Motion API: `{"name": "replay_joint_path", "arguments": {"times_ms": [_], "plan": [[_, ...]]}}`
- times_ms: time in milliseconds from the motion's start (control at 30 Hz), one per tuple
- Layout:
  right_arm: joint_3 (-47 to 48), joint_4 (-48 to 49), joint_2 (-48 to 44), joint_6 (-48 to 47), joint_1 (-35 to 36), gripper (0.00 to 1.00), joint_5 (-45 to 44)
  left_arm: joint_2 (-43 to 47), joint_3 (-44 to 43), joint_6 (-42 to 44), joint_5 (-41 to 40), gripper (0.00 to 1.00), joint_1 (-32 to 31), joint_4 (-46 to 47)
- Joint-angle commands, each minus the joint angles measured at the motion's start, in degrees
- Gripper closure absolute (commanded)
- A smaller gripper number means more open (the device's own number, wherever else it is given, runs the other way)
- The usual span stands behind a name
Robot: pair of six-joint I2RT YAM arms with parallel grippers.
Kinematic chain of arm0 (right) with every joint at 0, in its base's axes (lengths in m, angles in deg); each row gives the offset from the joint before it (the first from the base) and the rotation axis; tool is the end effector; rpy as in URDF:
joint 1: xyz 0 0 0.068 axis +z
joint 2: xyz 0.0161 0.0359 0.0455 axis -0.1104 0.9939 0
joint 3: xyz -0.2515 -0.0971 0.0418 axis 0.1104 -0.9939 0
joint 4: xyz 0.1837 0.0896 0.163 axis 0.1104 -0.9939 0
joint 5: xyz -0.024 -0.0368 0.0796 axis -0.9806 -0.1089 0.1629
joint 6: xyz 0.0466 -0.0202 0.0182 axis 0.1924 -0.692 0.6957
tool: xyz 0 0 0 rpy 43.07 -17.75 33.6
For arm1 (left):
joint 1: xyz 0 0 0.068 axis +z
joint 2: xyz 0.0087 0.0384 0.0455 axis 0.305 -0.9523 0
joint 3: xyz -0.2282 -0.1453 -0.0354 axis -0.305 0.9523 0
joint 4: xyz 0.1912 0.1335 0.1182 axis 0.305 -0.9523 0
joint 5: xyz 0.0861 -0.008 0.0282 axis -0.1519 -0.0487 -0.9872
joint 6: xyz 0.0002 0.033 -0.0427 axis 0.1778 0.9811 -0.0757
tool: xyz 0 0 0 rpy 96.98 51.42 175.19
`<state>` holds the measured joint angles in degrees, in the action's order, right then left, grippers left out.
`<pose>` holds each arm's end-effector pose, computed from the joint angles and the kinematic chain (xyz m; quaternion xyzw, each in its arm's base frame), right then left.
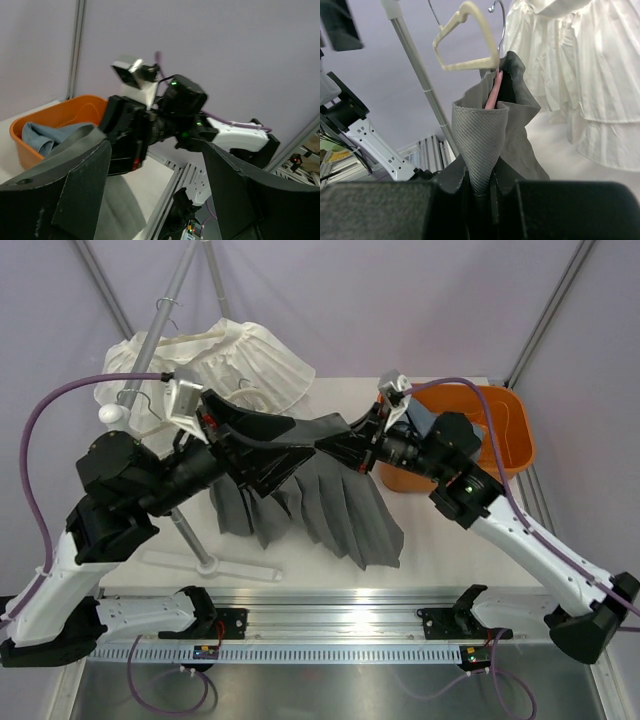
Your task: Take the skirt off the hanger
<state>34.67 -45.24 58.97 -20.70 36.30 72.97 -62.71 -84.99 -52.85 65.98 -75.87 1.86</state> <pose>0.1854 0.1934 0.4480 -0.3153 0.5618 0.5078 0.5720 0.0695 -0.1167 0.5519 0.2142 0.5704 -0.5306 0.5892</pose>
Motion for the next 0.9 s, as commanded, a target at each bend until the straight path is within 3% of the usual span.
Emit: {"name": "replay_joint_path", "arguments": {"times_ms": [0, 133, 300, 600, 700, 867], "plan": [[-2.25, -3.42, -6.7, -2.31, -0.09, 1.0, -6.01, -2.83, -2.75, -1.08, -6.32, 0.24, 0.01, -3.72], [-5.76, -6.42, -13.2, -2.31, -0.09, 1.0, -6.54, -5.98, -5.64, 1.47, -16.94, 0.24, 0.01, -8.99], [-7.97, -12.1, -20.69, -3.36, -0.09, 1.0, -7.15, -10.21, -11.19, 2.88, -24.0, 0.25, 0.01, -15.68], [-9.72, -17.59, -27.73, -3.72, -0.09, 1.0, -11.64, -12.67, -14.36, 2.88, -24.62, 0.27, 0.01, -16.99], [-10.08, -18.37, -29.14, -3.46, -0.09, 1.0, -11.99, -12.15, -13.57, 3.06, -24.36, 0.38, 0.01, -17.7], [-10.43, -18.99, -30.63, -3.28, -0.09, 1.0, -12.43, -11.71, -12.34, 2.79, -23.56, 0.41, 0.01, -19.55]]}}
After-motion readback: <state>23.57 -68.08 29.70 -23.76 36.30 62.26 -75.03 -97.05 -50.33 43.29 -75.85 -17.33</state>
